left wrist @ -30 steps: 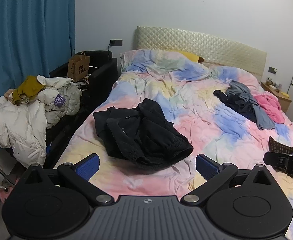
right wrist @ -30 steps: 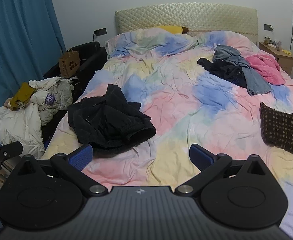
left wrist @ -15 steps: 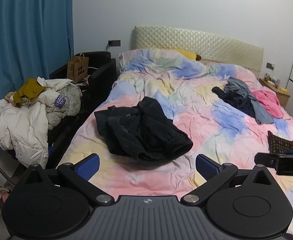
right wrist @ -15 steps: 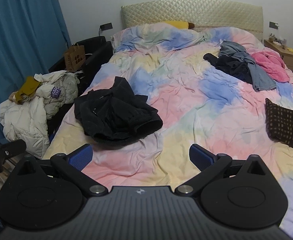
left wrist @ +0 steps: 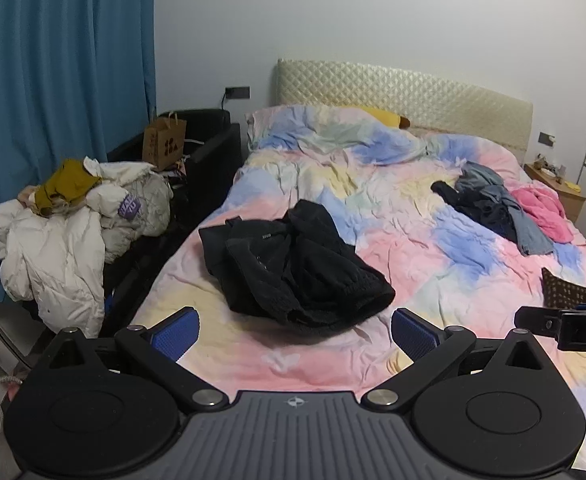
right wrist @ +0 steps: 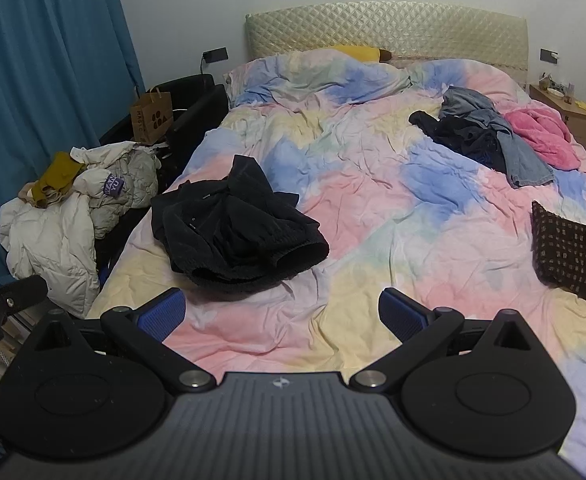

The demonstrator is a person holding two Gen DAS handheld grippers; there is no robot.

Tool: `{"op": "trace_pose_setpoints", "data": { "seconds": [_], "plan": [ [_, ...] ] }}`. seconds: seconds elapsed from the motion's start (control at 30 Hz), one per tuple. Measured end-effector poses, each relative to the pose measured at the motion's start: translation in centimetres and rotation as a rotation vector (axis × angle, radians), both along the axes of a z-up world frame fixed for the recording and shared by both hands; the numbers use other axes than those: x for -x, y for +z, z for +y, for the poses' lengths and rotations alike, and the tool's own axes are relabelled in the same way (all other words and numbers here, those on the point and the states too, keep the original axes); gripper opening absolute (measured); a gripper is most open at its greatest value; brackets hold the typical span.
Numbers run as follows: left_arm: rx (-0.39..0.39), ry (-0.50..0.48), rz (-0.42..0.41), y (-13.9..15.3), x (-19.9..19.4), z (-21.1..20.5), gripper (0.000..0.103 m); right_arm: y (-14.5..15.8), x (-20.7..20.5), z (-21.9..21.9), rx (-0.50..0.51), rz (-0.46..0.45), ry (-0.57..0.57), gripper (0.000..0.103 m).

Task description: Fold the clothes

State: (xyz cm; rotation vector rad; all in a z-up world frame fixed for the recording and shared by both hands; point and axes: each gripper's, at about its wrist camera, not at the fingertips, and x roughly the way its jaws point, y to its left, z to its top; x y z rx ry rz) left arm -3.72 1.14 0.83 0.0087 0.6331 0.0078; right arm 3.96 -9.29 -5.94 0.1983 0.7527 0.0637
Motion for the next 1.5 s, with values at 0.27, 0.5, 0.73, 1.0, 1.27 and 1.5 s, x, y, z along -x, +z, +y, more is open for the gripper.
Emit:
{"op": "trace_pose_setpoints", "data": {
  "seconds": [0.27, 0.5, 0.73, 1.0, 1.27, 1.5],
  "plan": [
    [-0.004, -0.004, -0.026, 0.0, 0.1, 0.2, 0.103, 0.0, 0.0, 0.3, 0.005, 0.0, -0.007, 0.103],
    [-0.032, -0.001, 0.012, -0.5, -0.5, 0.5, 0.103, -0.1, 0.0, 0.5, 0.009, -0.003, -0.016, 0.103],
    [-0.064, 0.007, 0.017, -1.1, -1.2, 1.0, 0.103, -0.4, 0.5, 0.2, -0.001, 0.009, -0.053, 0.103],
    [-0.048, -0.038, -0.004, -0.5, -1.0, 1.4, 0.103, 1.4, 1.3, 0.9, 0.038, -0.01, -0.088, 0.103],
    [-0.035, -0.048, -0.044, 0.2, 0.2, 2.3, 0.103, 2.2, 0.9, 1.5, -0.001, 0.027, -0.077, 0.103],
    [0.012, -0.006, -0.055, 0.4, 0.3, 5.1, 0.103, 2.3, 0.4, 3.8, -0.006, 0.021, -0.032, 0.103]
  ]
}}
